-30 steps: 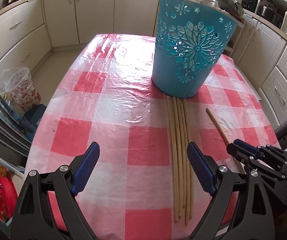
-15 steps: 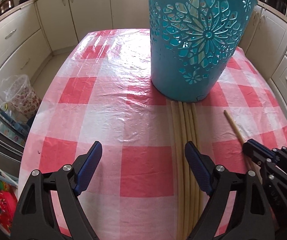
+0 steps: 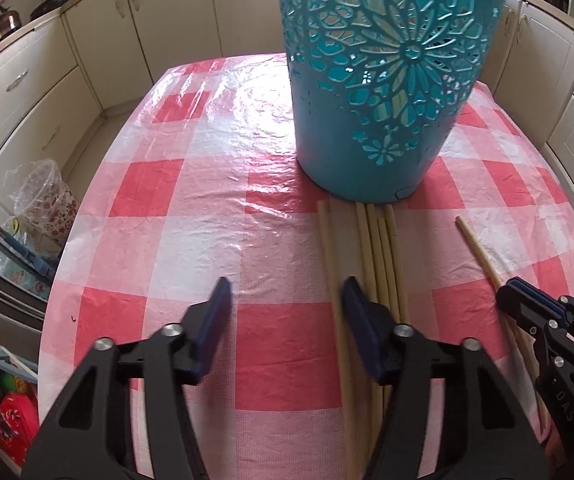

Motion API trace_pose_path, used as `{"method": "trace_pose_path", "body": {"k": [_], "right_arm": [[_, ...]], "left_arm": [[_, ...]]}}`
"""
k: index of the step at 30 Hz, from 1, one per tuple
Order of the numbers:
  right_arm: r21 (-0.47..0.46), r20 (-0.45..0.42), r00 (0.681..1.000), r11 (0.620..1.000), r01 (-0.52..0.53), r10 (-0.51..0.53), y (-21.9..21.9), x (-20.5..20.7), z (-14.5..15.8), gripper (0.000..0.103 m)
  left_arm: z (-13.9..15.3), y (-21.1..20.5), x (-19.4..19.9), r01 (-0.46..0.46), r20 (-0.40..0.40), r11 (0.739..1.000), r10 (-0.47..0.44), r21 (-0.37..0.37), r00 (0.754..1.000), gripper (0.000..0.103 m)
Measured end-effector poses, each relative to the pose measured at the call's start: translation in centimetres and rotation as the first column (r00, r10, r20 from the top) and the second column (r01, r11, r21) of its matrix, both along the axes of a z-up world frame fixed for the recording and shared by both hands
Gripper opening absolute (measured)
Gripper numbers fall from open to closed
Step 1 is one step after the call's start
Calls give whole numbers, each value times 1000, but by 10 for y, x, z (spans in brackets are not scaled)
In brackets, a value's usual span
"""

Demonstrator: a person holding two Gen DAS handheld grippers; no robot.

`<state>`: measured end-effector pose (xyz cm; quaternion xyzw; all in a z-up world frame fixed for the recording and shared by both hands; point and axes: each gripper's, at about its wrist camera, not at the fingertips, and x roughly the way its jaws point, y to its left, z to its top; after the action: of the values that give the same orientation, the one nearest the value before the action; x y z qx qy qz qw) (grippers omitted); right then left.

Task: Organize utensils
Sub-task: 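Grasp a wooden stick with the left gripper while the right holds its stick, then lift the left gripper's stick over the teal cup and open to drop it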

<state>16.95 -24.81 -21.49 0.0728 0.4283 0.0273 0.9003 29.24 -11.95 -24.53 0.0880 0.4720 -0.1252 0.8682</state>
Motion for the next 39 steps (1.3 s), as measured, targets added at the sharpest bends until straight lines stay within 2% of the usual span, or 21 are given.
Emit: {"method": "trace_pose_path", "body": {"k": [2,5,10,13,15,17,21,22,25,27,30,32,36,39], "right_arm": [[1,0,1000,1000,0,0,0,0,0,5],[3,0,1000,1000,0,0,-1,0,0,5],[17,-1,1000,1000,4,-4,-3,-1,0,5],[15,0,1000,1000,4,-4,-3,-1,0,5],[17,0,1000,1000,4,-4,-3,-1,0,5],[19,0,1000,1000,3,-3,-3,-1,0,5],[17,1,1000,1000,1,-1,-2,0,0,6],[16,2,1000,1000,1,-1,-2,0,0,6],[5,2,1000,1000,-3,3,-1,1,0,6],[-11,3,1000,1000,-8,8,1,1,0,6],[-26,3,1000,1000,-12,12,3,0,0,6],[-22,4,1000,1000,-11,11,3,0,0,6],[8,5,1000,1000,-5,5,-1,0,-1,6],[43,5,1000,999,2,-2,-5,0,-1,6]], "left_arm": [[1,-1,-3,21,-1,1000,-21,-3,1000,25],[2,2,-7,44,-13,999,-44,-22,999,7],[4,18,-11,62,-57,996,-66,-66,996,6],[5,22,-5,43,-78,997,-47,-57,996,8],[5,20,0,35,-76,999,-37,-28,996,12],[5,17,3,31,-72,999,-32,-7,997,21],[4,11,7,40,-48,999,-38,34,998,23],[4,10,7,42,-44,998,-40,39,998,23],[5,9,3,62,-44,998,-61,21,997,6],[6,11,-1,55,-42,998,-54,23,998,5],[16,20,-9,31,-29,999,-31,-20,999,5],[34,31,-16,16,6,997,-16,-81,1000,5],[82,54,-30,10,110,979,13,-205,994,5],[124,68,-38,16,199,956,45,-294,979,5]]}}
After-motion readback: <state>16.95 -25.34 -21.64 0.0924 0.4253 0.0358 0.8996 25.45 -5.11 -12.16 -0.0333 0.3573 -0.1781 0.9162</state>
